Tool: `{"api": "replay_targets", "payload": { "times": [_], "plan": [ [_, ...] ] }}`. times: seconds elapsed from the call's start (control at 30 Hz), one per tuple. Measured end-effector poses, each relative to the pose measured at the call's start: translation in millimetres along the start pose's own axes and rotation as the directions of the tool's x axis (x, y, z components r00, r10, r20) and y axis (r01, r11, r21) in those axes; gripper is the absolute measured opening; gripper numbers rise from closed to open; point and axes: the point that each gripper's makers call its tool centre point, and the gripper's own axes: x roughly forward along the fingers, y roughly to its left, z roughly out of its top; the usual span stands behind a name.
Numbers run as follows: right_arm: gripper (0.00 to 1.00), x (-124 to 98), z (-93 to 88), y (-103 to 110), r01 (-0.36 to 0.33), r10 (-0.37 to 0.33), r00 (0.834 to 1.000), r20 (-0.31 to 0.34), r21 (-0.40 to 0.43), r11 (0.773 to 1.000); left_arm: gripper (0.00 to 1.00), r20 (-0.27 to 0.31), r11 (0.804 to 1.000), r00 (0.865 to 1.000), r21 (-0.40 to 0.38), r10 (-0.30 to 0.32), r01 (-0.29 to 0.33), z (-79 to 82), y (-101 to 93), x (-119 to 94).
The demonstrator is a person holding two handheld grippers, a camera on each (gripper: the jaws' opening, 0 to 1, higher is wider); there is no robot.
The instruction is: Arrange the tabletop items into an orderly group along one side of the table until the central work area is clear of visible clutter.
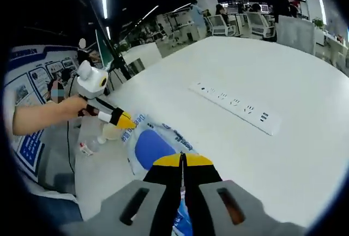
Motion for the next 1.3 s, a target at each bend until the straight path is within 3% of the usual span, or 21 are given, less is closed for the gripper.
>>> {"api": "replay_targets", "payload": {
  "times": [0.2,0.3,0.43,0.63,0.8,0.87,0.97,1.07,1.3],
  "plan": [
    [0.00,-28,-14.7,15,0.000,-0.002,0.999,0.052,0.051,0.999,0.00,-0.038,0.996,0.999,0.083,-0.034,0.038,-4.9,-0.3,4],
    [0.00,-52,-33.3,20,0.037,-0.041,0.997,0.061,0.072,0.997,0.00,-0.063,0.990,0.997,0.133,-0.034,0.042,-7.2,2.6,6],
    [0.00,-79,-55.5,22,0.068,-0.095,0.989,0.115,0.222,0.973,0.00,-0.058,0.989,0.997,0.140,-0.042,0.050,-5.2,1.4,9],
    [0.00,-97,-88.8,24,0.076,-0.108,0.990,0.095,0.297,0.952,0.00,-0.054,0.986,0.998,0.156,-0.042,0.050,-3.2,0.1,12],
    [0.00,-105,-92.8,18,0.090,-0.135,0.985,0.107,0.345,0.934,0.01,-0.043,0.986,0.999,0.166,-0.013,0.020,-2.9,4.0,13],
    [0.00,-105,-91.0,16,0.102,-0.147,0.983,0.108,0.343,0.934,0.08,-0.033,0.983,0.999,0.183,0.020,-0.014,-1.3,7.8,13],
    [0.00,-108,-84.0,14,0.100,-0.150,0.981,0.126,0.335,0.937,0.31,-0.005,0.983,0.999,0.182,0.038,-0.037,3.8,8.4,12],
    [0.04,-111,-78.9,14,0.096,-0.150,0.978,0.145,0.327,0.940,0.44,0.022,0.982,0.998,0.183,0.052,-0.055,9.4,7.4,7],
    [0.34,-122,-85.5,17,0.129,-0.171,0.976,0.136,0.271,0.954,0.73,0.142,0.984,0.988,0.156,0.061,-0.083,28.3,-3.0,-14]
  ]
}}
